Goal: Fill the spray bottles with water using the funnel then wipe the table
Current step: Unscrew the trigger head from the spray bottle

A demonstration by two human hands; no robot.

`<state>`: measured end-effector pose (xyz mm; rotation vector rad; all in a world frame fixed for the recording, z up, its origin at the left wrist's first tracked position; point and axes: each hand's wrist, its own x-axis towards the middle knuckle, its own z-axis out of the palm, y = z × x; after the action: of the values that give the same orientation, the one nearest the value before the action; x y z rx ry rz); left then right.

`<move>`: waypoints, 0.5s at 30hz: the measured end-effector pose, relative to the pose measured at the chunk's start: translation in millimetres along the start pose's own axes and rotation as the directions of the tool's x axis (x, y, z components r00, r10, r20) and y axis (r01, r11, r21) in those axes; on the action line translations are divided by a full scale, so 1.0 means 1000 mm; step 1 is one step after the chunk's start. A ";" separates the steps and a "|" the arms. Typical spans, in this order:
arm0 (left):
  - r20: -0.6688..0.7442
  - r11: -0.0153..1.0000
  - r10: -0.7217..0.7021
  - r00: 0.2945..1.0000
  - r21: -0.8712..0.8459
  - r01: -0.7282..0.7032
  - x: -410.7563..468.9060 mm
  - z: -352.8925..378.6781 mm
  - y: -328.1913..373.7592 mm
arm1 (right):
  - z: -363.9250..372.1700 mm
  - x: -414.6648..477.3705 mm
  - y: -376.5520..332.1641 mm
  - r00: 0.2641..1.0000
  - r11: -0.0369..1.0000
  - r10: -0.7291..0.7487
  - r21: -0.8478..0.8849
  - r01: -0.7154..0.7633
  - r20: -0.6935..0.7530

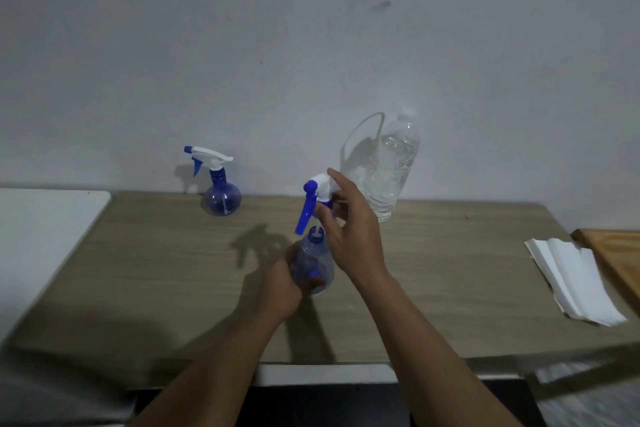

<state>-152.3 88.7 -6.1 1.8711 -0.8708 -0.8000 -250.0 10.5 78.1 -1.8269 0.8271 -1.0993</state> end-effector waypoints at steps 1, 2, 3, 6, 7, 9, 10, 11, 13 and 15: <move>0.034 0.990 0.087 0.996 0.107 -0.090 0.000 -0.002 -0.006 | -0.003 0.004 -0.005 1.000 1.000 -0.012 -0.016 0.011 -0.014; 0.067 0.981 0.103 0.992 0.160 -0.112 0.000 -0.003 -0.007 | -0.007 0.009 -0.011 0.999 0.999 -0.025 -0.023 0.025 -0.032; 0.059 0.983 0.081 0.995 0.160 -0.090 0.000 -0.003 -0.008 | -0.011 0.014 -0.018 0.998 0.999 -0.037 -0.024 0.036 -0.051; 0.064 0.992 0.032 0.997 0.122 -0.040 0.000 -0.006 -0.007 | -0.027 0.028 -0.039 0.992 0.996 -0.074 -0.057 0.068 -0.106; 0.064 0.993 0.036 0.997 0.109 -0.043 0.001 -0.005 -0.006 | -0.033 0.033 -0.045 0.988 0.994 -0.085 -0.086 0.074 -0.127; 0.090 0.994 0.055 0.994 0.093 -0.063 -0.001 -0.007 -0.002 | -0.044 0.038 -0.053 0.980 0.986 -0.101 -0.151 0.076 -0.169; 0.088 0.997 0.041 0.995 0.062 -0.047 -0.001 -0.007 -0.003 | -0.049 0.039 -0.054 0.976 0.978 -0.111 -0.195 0.074 -0.187; 0.069 1.000 0.019 0.997 0.016 -0.020 0.002 -0.005 -0.007 | -0.053 0.040 -0.054 0.972 0.966 -0.122 -0.249 0.069 -0.203; 0.049 0.999 0.014 0.999 -0.042 -0.012 0.004 -0.002 -0.013 | -0.061 0.040 -0.051 0.968 0.928 -0.127 -0.371 0.038 -0.219; 0.040 1.000 0.019 0.999 -0.009 -0.019 0.005 -0.001 -0.016 | -0.068 0.040 -0.043 0.978 0.875 -0.074 -0.483 -0.031 -0.197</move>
<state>-144.4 90.4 -20.9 1.8423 -0.9073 -0.8305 -290.4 -25.3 149.6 -2.1528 1.3057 -1.1879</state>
